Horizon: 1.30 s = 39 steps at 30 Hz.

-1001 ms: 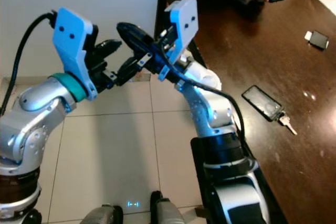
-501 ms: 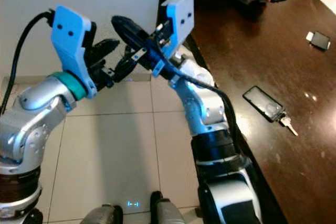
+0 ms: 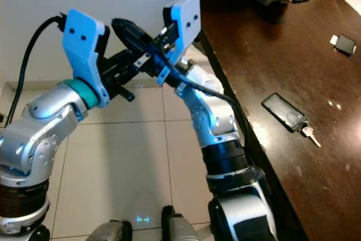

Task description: Hang keys on a hook

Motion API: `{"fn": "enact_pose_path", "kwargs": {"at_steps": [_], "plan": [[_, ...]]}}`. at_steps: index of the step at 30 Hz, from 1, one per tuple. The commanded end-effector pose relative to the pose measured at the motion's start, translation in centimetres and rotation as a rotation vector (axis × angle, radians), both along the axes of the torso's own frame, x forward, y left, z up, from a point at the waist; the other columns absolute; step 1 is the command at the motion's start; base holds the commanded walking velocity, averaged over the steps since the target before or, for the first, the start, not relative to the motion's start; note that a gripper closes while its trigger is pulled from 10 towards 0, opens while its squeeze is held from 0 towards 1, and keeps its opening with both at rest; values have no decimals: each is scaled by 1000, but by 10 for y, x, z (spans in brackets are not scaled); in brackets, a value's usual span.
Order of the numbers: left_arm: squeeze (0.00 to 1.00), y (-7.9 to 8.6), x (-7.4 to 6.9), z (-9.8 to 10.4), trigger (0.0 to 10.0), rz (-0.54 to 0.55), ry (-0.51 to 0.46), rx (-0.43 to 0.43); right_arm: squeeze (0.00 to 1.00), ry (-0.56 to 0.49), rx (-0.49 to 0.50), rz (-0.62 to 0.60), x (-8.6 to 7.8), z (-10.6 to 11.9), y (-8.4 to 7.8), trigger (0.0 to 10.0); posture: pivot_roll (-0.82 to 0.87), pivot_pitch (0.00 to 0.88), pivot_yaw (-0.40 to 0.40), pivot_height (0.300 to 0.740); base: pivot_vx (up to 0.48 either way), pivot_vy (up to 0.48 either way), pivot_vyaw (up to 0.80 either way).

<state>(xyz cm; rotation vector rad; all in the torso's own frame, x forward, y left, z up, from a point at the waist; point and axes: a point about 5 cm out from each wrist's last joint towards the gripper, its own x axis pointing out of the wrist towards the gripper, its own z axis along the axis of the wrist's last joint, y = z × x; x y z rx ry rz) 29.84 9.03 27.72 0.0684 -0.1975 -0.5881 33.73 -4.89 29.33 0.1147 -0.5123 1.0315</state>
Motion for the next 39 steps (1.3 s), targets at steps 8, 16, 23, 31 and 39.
{"fn": "enact_pose_path", "kwargs": {"at_steps": [8,16,23,31,39], "plan": [[0,-3,-1,-1,0,-10,0,1,0,-22,-3,2,0,2,2,10000,133,186,-1,740,0,0,0],[0,2,0,-2,0,40,-17,23,1000,-17,-17,-50,0,-4,-7,10000,130,183,1,740,0,0,0],[0,10,3,-5,0,106,-24,48,0,0,-20,-92,-6,-7,-32,10000,123,184,2,740,0,0,0],[0,24,6,-15,2157,205,-20,102,0,60,63,-349,-6,-11,-97,10000,88,188,9,740,0,0,0],[0,47,5,-11,10000,484,-155,127,0,173,5,-719,-4,-59,-143,10000,86,197,8,740,0,0,0]]}}
